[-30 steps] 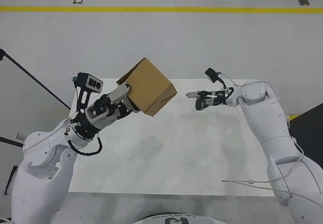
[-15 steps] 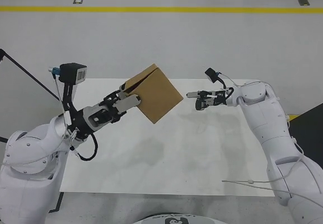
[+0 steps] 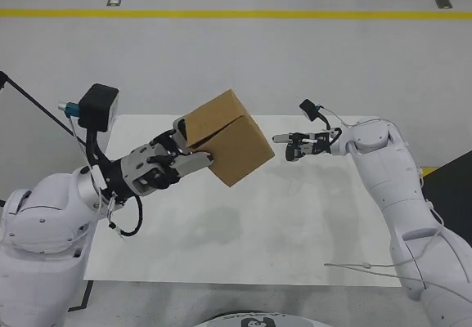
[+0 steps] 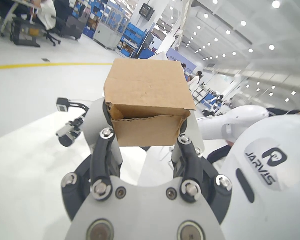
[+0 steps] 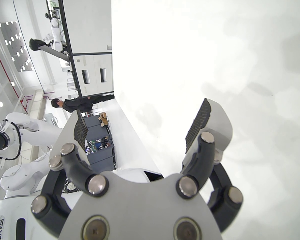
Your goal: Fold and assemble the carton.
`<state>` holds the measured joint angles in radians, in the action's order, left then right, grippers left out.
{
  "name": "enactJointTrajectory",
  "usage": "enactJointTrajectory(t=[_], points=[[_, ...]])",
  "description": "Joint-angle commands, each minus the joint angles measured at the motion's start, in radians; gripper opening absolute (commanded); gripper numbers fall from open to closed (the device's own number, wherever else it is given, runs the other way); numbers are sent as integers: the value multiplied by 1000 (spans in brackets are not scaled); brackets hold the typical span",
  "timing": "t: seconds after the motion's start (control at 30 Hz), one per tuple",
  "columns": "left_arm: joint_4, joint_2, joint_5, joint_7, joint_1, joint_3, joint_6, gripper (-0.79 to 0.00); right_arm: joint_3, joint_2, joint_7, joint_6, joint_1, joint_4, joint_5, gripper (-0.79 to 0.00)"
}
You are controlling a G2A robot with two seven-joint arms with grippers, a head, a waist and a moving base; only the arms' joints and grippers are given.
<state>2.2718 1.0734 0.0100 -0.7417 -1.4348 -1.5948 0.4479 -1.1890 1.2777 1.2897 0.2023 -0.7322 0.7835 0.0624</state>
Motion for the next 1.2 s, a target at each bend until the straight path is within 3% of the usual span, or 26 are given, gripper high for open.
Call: enactJointTrajectory(t=[0.0,0.23,0.53,0.6,0.63,0.83,1.17], points=[[-3,0,-90,28,20,-7,101,-785,0,0,0,0,0,0,0,0],[-23,0,-297,130,43,-11,365,-785,0,0,0,0,0,0,0,0],[-33,2,-327,165,43,-14,382,-785,0,0,0,0,0,0,0,0],[3,-5,-486,85,58,-28,432,-785,0,0,0,0,0,0,0,0],[2,-5,-523,101,59,-23,466,-785,0,0,0,0,0,0,0,0],[-62,5,-781,274,81,-25,564,-785,0,0,0,0,0,0,0,0],[-80,7,-1303,673,162,33,564,-785,0,0,0,0,0,0,0,0]])
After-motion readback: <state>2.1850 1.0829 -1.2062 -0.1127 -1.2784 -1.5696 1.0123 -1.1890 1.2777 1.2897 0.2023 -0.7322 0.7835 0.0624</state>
